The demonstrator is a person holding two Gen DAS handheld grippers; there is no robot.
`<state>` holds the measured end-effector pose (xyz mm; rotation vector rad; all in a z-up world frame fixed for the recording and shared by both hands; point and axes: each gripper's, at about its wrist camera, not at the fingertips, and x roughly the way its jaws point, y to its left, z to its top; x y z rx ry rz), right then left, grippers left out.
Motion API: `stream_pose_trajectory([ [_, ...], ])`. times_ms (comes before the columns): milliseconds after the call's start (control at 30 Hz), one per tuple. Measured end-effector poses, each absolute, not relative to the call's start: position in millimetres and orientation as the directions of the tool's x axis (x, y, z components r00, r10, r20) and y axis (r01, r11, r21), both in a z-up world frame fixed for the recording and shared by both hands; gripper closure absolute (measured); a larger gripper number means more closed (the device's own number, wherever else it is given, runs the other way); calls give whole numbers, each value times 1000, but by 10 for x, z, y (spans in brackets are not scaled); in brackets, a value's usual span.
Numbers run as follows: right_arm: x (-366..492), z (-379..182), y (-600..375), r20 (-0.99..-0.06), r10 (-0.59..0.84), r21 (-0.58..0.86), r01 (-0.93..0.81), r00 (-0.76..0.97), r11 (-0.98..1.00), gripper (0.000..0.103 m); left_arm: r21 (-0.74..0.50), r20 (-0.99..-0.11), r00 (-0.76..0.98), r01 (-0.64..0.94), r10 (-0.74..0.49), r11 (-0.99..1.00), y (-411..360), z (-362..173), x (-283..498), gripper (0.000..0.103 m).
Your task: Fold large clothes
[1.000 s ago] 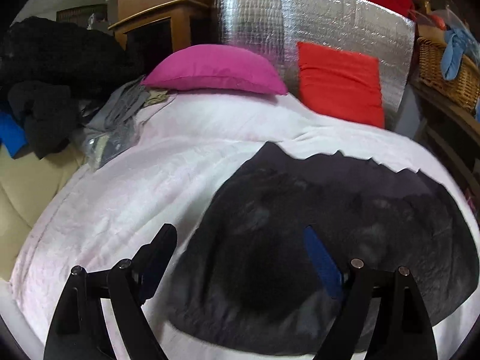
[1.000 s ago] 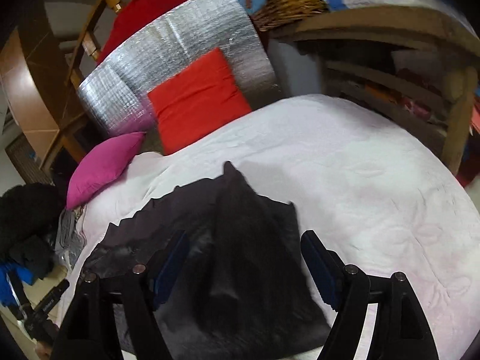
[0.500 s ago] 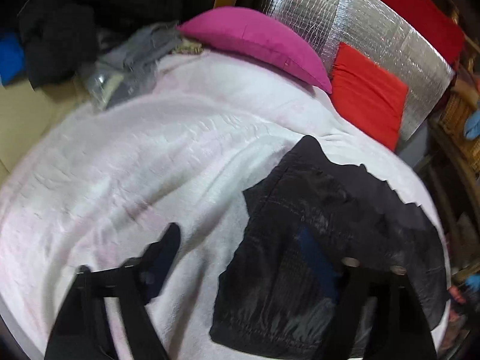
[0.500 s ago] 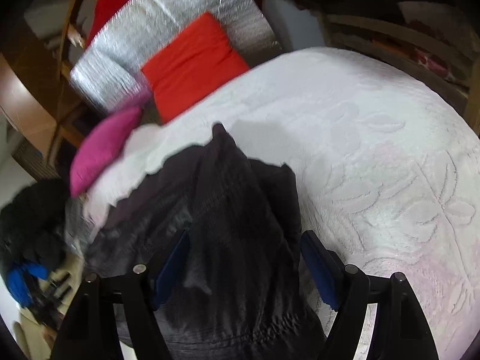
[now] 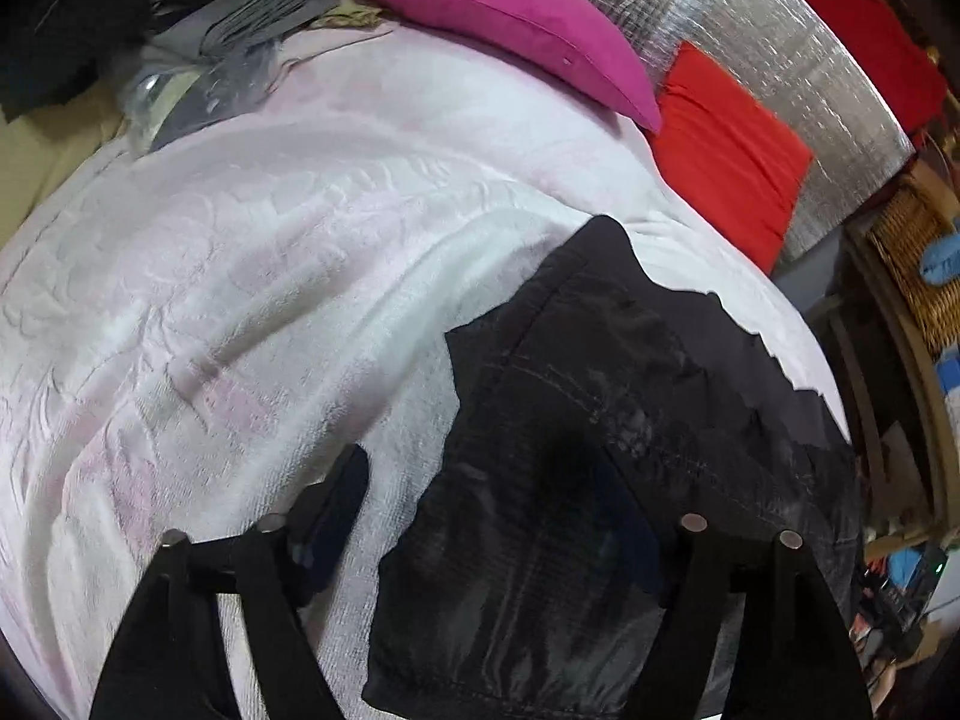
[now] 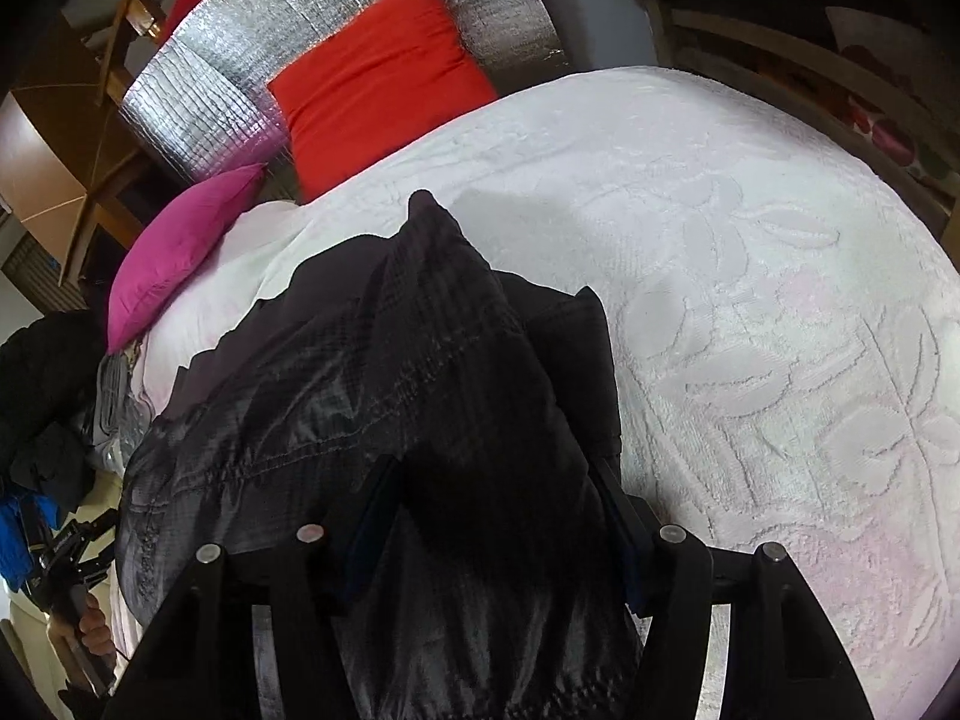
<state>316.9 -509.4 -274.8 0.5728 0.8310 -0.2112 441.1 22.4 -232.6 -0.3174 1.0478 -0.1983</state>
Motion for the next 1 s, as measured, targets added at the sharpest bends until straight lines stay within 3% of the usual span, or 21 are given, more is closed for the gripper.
stream_pose_trajectory([
  [33, 3172, -2744, -5088, -744, 41, 395, 390, 666, 832, 37, -346, -816, 483, 32, -318, 938, 177, -2324, 4405, 55],
  [133, 3191, -2721, -5050, -744, 25, 372, 383, 667, 846, 42, -318, -814, 491, 72, -311, 945, 60, -2298, 4383, 70],
  [233, 3198, -2686, -5011, -745, 11, 350, 376, 667, 858, 64, -295, -808, 509, 86, -296, 952, 9, -2255, 4365, 82],
  [467, 3165, -2657, -5026, -735, 2, 348, 374, 678, 860, 64, -258, -816, 513, 90, -267, 962, -2, -2255, 4380, 82],
  [533, 3148, -2622, -5001, -729, -21, 328, 376, 684, 867, 71, -246, -810, 527, 95, -259, 964, -18, -2236, 4357, 87],
  [700, 3111, -2519, -4939, -703, -52, 302, 363, 709, 882, 75, -239, -780, 574, 95, -249, 966, -32, -2137, 4326, 89],
  [833, 3133, -2627, -5022, -729, -53, 305, 394, 682, 867, 75, -190, -827, 524, 80, -203, 979, -72, -2287, 4402, 88],
  [967, 3129, -2658, -5056, -742, -24, 334, 400, 670, 854, 75, -161, -836, 523, 55, -166, 985, -75, -2245, 4399, 81],
  [1000, 3110, -2631, -5066, -735, -13, 352, 398, 678, 847, 74, -150, -836, 527, 46, -152, 988, -70, -2208, 4379, 72],
])
